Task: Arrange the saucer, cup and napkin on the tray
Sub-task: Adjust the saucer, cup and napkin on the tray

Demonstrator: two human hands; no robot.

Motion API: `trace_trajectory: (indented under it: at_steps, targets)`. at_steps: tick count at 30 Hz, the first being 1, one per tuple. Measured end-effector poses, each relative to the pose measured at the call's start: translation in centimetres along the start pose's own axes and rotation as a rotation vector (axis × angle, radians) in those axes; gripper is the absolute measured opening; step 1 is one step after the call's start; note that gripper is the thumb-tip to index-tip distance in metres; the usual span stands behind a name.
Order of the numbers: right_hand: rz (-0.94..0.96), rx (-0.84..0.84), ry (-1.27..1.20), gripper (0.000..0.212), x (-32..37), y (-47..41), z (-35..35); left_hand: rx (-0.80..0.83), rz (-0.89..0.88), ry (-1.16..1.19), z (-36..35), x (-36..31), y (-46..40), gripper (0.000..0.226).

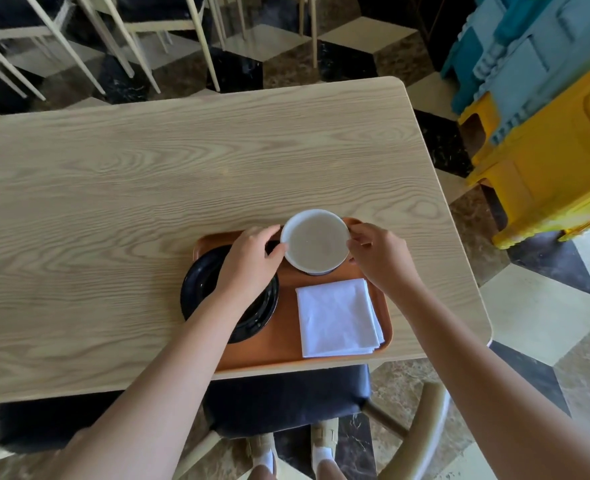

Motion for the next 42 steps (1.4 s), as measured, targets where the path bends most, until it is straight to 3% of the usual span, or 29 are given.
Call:
trace_trajectory:
  at_steps: [3, 5, 9, 13, 18, 35, 42]
  targets:
    - [0.013, -0.034, 0.118, 0.022, -1.6, 1.8, 0.2, -0.192, -0.062, -0.026, -0.3, 0.3, 2.6, 0.044]
    - [0.089, -0.077, 0.219, 0.021, -2.8, 3.5, 0.2, -0.282, -0.202, -0.075, -1.1, -0.1, 5.6, 0.04]
    - [0.457, -0.135, 0.516, 0.039, -4.8, 6.9, -1.1, -0.124, -0.505, -0.302, -5.8, -0.6, 10.6, 0.042]
    - [0.523, 0.001, 0.772, 0.051, -6.4, 9.3, -3.1, 0.012, -0.452, -0.486, -8.6, -0.3, 11.2, 0.047]
    - [0.432, 0.091, 0.834, 0.052, -8.1, 9.6, -4.3, 0.107, -0.43, -0.584, -9.5, 0.3, 11.1, 0.048]
    - [0.375, 0.074, 0.802, 0.054, -5.4, 10.8, -7.3, 0.034, -0.36, -0.57, -8.6, 2.7, 12.2, 0.046]
    - [0.379, 0.05, 0.814, 0.054, -5.3, 10.9, -7.3, 0.076, -0.352, -0.556, -8.4, 2.7, 12.1, 0.053]
Point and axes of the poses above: each hand's wrist, its own y-axis away from the middle knuckle, its own z-axis out of the back of the hand, x = y × z, the point moved 3 cm from there along -y, towards the middle knuckle, and after that the axes turned 3 degrees about y, right-handed, at the moved point
